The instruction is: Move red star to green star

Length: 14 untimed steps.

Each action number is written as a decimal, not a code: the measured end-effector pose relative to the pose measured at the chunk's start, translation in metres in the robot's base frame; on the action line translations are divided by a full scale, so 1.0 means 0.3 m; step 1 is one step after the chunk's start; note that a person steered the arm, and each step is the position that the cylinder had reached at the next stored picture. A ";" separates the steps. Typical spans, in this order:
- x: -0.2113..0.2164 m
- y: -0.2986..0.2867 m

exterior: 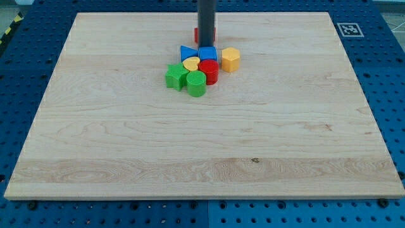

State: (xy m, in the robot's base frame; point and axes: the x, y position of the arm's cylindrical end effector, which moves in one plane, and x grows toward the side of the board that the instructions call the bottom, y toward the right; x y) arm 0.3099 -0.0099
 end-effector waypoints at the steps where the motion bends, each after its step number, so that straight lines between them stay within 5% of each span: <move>1: -0.082 0.002; 3: -0.087 0.261; 5: -0.237 0.290; 10: -0.166 -0.202; 14: -0.028 -0.349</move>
State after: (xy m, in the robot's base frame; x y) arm 0.3016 -0.1146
